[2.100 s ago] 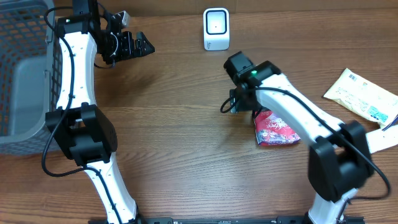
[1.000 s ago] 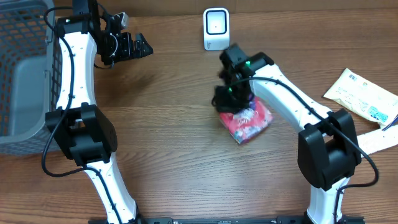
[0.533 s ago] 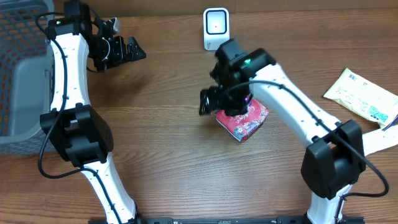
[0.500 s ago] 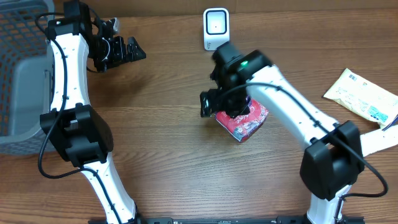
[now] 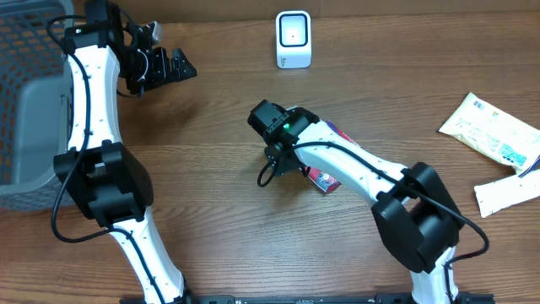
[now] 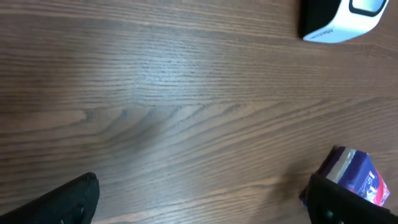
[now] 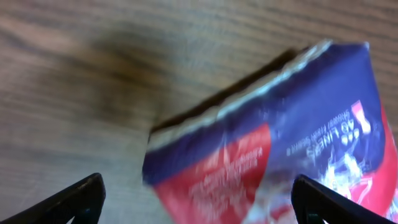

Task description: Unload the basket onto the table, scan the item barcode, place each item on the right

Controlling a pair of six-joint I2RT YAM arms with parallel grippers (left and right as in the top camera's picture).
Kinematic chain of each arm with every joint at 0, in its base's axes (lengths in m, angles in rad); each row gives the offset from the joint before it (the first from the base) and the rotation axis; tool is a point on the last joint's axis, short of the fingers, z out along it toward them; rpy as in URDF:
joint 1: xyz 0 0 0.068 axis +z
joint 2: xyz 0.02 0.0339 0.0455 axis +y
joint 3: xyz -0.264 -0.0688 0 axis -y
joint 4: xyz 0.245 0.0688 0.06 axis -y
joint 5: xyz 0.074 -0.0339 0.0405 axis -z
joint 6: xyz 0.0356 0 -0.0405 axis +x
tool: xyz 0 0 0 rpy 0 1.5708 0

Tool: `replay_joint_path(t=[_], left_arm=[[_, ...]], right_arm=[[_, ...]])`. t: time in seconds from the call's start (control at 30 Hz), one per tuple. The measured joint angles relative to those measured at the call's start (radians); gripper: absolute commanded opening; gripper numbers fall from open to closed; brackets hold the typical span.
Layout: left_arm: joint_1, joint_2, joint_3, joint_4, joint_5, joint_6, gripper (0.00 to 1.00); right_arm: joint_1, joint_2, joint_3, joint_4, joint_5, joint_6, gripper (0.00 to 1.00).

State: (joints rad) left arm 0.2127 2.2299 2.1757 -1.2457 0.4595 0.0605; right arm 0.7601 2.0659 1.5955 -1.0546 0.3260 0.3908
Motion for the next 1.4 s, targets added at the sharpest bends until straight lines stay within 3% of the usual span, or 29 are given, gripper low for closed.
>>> replay_joint_path(t=[0.1, 0.17, 0.57, 0.73, 0.87, 1.1, 1.27, 1.4], left_arm=[[0.017, 0.0, 0.0, 0.004, 0.0, 0.0, 1.0], [0.033, 0.0, 0.0, 0.004, 0.0, 0.0, 1.0], [0.053, 0.0, 0.0, 0.005, -0.016, 0.0, 1.0], [0.054, 0.0, 0.0, 0.015, -0.031, 0.0, 1.0], [0.054, 0.0, 0.0, 0.026, -0.034, 0.0, 1.0], [0.057, 0.0, 0.0, 0.025, -0.039, 0.0, 1.0], [0.059, 0.0, 0.0, -0.006, -0.042, -0.002, 1.0], [0.059, 0.0, 0.0, -0.034, -0.042, -0.008, 1.0]], right_arm=[[0.002, 0.016, 0.0, 0.035, 0.023, 0.003, 0.94], [0.005, 0.032, 0.0, 0.055, 0.033, 0.007, 0.87], [0.024, 0.094, 0.01, 0.013, 0.158, 0.026, 0.04], [0.027, 0.108, 0.061, -0.058, 0.144, 0.027, 0.04], [0.027, 0.116, 0.13, -0.127, 0.001, 0.024, 0.04], [0.016, 0.117, 0.34, -0.155, -0.671, -0.064, 0.04], [-0.053, 0.117, 0.398, -0.041, -1.237, -0.122, 0.04], [-0.159, 0.126, 0.396, 0.063, -1.529, -0.14, 0.04]])
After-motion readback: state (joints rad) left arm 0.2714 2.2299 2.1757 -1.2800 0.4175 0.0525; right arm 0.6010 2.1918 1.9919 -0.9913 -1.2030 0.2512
